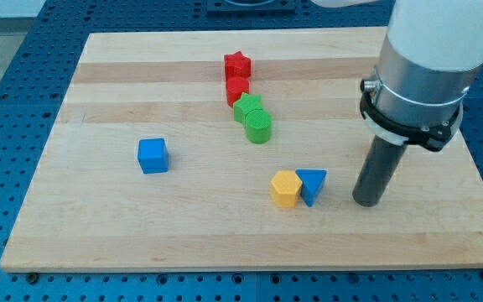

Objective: Move your arm down and to the left

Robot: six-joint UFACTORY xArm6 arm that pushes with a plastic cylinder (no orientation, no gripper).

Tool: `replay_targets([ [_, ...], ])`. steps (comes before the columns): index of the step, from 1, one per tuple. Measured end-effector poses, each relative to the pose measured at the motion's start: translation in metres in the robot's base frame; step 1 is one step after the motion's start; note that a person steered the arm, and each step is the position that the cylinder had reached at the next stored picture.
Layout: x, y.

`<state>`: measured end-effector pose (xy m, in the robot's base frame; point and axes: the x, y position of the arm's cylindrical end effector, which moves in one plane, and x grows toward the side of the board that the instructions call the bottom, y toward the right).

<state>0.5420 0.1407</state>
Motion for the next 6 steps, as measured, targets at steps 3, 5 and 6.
replay_targets([
  [3,0.07,-0.104],
  [5,0.003,-0.104],
  [6,0.001,-0.104],
])
